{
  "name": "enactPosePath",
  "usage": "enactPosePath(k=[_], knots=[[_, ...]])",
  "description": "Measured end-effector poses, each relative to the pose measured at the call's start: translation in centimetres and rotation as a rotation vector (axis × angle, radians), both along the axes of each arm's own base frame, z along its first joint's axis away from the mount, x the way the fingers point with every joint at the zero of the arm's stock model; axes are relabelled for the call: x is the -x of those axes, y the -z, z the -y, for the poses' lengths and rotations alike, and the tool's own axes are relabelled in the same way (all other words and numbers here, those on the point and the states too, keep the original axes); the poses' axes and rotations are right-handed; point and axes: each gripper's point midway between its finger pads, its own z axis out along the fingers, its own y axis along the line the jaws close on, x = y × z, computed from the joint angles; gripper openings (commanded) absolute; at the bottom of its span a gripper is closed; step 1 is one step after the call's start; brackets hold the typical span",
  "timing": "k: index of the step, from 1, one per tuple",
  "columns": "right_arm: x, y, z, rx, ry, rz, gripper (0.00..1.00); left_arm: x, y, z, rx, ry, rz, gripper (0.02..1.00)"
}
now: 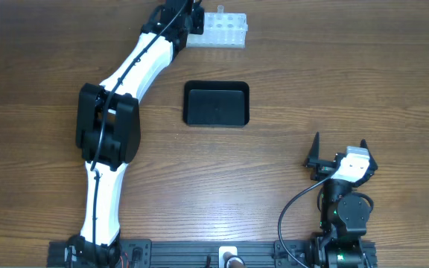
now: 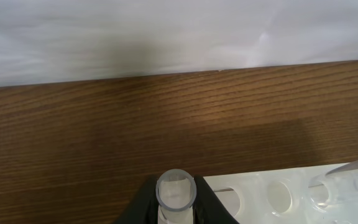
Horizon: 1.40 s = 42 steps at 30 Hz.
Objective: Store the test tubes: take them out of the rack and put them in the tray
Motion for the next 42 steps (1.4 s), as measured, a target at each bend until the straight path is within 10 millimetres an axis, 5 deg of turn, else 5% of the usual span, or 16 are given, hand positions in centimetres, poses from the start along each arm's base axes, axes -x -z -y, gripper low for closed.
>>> enactPosePath(k=[17, 20, 28, 31, 35, 42], knots=[[0.0, 0.0, 0.0, 0.0, 0.0, 0.0, 0.993, 0.3, -1.3, 0.3, -0.036, 0.0, 0.022, 0.11], [0.0, 0.0, 0.0, 0.0, 0.0, 0.0, 0.993, 0.7, -5.1, 0.5, -0.043, 0.003, 0.083, 0.115], [0.0, 0.0, 0.0, 0.0, 0.0, 0.0, 0.991, 4.9, -20.0, 0.8, -0.029, 0.022, 0.291, 0.106], [0.0, 0.0, 0.0, 0.0, 0.0, 0.0, 0.991, 7.6, -22.3, 0.9, -0.031, 0.035, 0.27, 0.112], [0.0, 0.0, 0.0, -0.001, 0.0, 0.0, 0.991, 11.1, -20.9, 1.6, -0.018, 0.035, 0.134, 0.115], [0.0, 0.0, 0.0, -0.001, 0.0, 0.0, 0.991, 15.8, -12.5, 2.2, -0.003, -0.053, -0.182, 0.11]])
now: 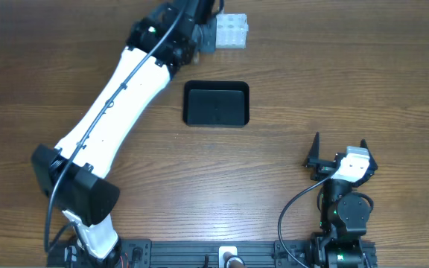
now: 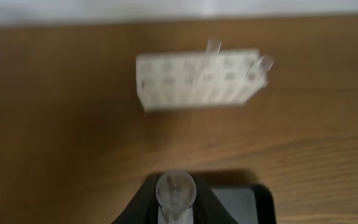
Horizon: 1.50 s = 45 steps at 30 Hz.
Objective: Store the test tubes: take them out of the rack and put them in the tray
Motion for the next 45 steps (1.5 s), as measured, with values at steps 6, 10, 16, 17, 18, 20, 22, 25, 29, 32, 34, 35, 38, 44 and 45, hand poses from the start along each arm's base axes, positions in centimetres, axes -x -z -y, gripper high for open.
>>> enactPosePath(k=[6, 10, 16, 17, 18, 20, 22, 25, 29, 32, 34, 35, 38, 44, 45], knots=[[0.0, 0.0, 0.0, 0.0, 0.0, 0.0, 0.991, 1.0, 7.1, 0.1, -0.018, -0.062, -0.171, 0.11], [0.0, 0.0, 0.0, 0.0, 0.0, 0.0, 0.991, 1.2, 10.1, 0.3, -0.032, -0.078, -0.243, 0.108], [0.0, 0.0, 0.0, 0.0, 0.0, 0.0, 0.991, 1.9, 12.9, 0.0, -0.066, -0.09, -0.319, 0.108], [0.0, 0.0, 0.0, 0.0, 0.0, 0.0, 0.993, 2.0, 13.3, -0.1, -0.073, -0.091, -0.33, 0.106], [0.0, 0.0, 0.0, 0.001, 0.0, 0.0, 0.993, 2.1, 13.7, -0.1, -0.08, -0.091, -0.341, 0.104], [0.0, 0.0, 0.0, 0.0, 0.0, 0.0, 0.993, 2.2, 14.3, -0.2, -0.089, -0.092, -0.353, 0.104], [0.0, 0.0, 0.0, 0.0, 0.0, 0.0, 0.993, 2.4, 14.9, -0.3, -0.099, -0.093, -0.37, 0.108], [0.0, 0.0, 0.0, 0.0, 0.0, 0.0, 0.993, 2.7, 15.9, -0.5, -0.118, -0.095, -0.398, 0.106], [0.0, 0.0, 0.0, 0.0, 0.0, 0.0, 0.991, 3.3, 17.0, -0.8, -0.142, -0.097, -0.436, 0.108], [0.0, 0.0, 0.0, 0.0, 0.0, 0.0, 0.991, 3.9, 17.3, -1.2, -0.16, -0.099, -0.465, 0.112], [0.0, 0.0, 0.0, 0.0, 0.0, 0.0, 0.993, 4.1, 17.3, -1.2, -0.164, -0.099, -0.47, 0.115], [0.0, 0.0, 0.0, 0.0, 0.0, 0.0, 0.991, 4.1, 17.4, -1.2, -0.164, -0.099, -0.471, 0.128], [0.0, 0.0, 0.0, 0.001, 0.0, 0.0, 0.991, 4.1, 17.4, -1.2, -0.161, -0.097, -0.473, 0.224], [0.0, 0.0, 0.0, 0.0, 0.0, 0.0, 0.993, 3.6, 17.3, -1.0, -0.138, -0.098, -0.463, 0.509], [0.0, 0.0, 0.0, 0.0, 0.0, 0.0, 0.991, 3.4, 17.3, -1.1, -0.131, -0.103, -0.456, 0.557]])
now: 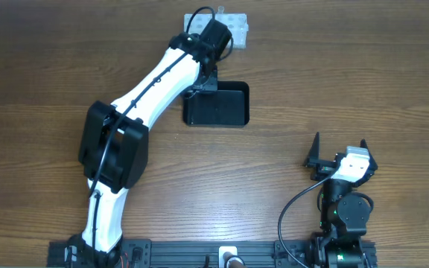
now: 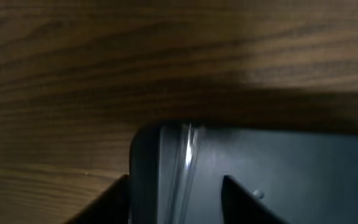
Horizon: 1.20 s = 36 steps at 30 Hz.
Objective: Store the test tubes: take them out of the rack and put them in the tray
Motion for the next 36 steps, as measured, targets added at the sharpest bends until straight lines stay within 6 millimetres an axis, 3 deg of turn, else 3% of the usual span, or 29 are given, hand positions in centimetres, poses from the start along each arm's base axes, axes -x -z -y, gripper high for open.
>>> enactPosePath(k=[4, 6, 8, 11, 14, 16, 18, 23, 27, 30, 36], knots=[[0.0, 0.0, 0.0, 0.0, 0.0, 0.0, 0.991, -2.3, -2.0, -0.4, 0.036, -0.031, 0.069, 0.66], [0.0, 0.0, 0.0, 0.0, 0.0, 0.0, 0.991, -4.7, -4.6, 0.0, 0.078, -0.046, 0.163, 0.678], [0.0, 0.0, 0.0, 0.0, 0.0, 0.0, 0.993, -7.9, -8.8, 0.6, 0.129, -0.044, 0.312, 0.691], [0.0, 0.0, 0.0, 0.0, 0.0, 0.0, 0.991, -10.6, -13.7, 1.5, 0.169, -0.016, 0.47, 0.693], [0.0, 0.0, 0.0, 0.0, 0.0, 0.0, 0.993, -11.8, -15.7, 2.1, 0.174, 0.009, 0.537, 0.687], [0.0, 0.0, 0.0, 0.0, 0.0, 0.0, 0.991, -12.5, -15.6, 2.5, 0.167, 0.02, 0.55, 0.684], [0.0, 0.0, 0.0, -0.001, 0.0, 0.0, 0.993, -13.3, -14.0, 2.9, 0.151, 0.036, 0.541, 0.678], [0.0, 0.0, 0.0, 0.0, 0.0, 0.0, 0.991, -15.0, -7.8, 3.9, 0.097, 0.072, 0.477, 0.671], [0.0, 0.0, 0.0, 0.0, 0.0, 0.0, 0.993, -15.4, -4.7, 4.4, 0.072, 0.098, 0.445, 0.665], [0.0, 0.0, 0.0, 0.0, 0.0, 0.0, 0.993, -15.4, -4.5, 4.8, 0.07, 0.111, 0.446, 0.627], [0.0, 0.0, 0.0, 0.0, 0.0, 0.0, 0.993, -16.0, -5.9, 5.5, 0.085, 0.124, 0.492, 0.52]])
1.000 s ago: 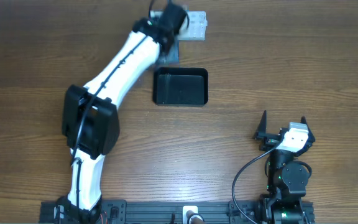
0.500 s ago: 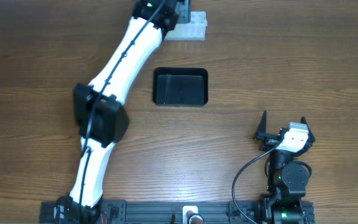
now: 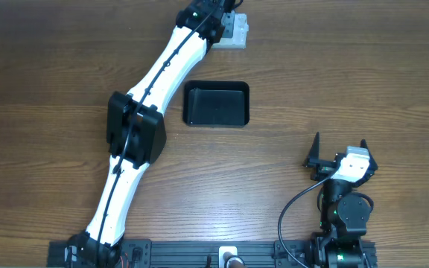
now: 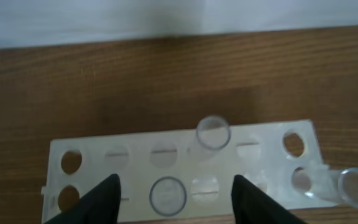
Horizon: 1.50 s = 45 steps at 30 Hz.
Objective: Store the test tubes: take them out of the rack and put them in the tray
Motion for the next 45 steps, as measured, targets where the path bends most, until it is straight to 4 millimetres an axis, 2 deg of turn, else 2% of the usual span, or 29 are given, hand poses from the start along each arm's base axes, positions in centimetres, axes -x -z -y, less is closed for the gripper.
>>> enactPosePath(k=[6, 24, 34, 45], knots=[[0.0, 0.0, -0.01, 0.001, 0.0, 0.0, 0.991, -0.04, -0.05, 0.02, 0.0, 0.001, 0.002, 0.402], [0.0, 0.0, -0.01, 0.0, 0.0, 0.0, 0.993, -0.36, 0.45, -0.04, -0.001, 0.0, 0.005, 0.196], [0.0, 0.0, -0.01, 0.0, 0.0, 0.0, 0.993, -0.61, 0.28, -0.32, -0.004, -0.01, 0.016, 0.141], [0.0, 0.0, -0.01, 0.0, 0.0, 0.0, 0.993, -0.68, 0.25, -0.46, -0.004, -0.013, 0.017, 0.132]])
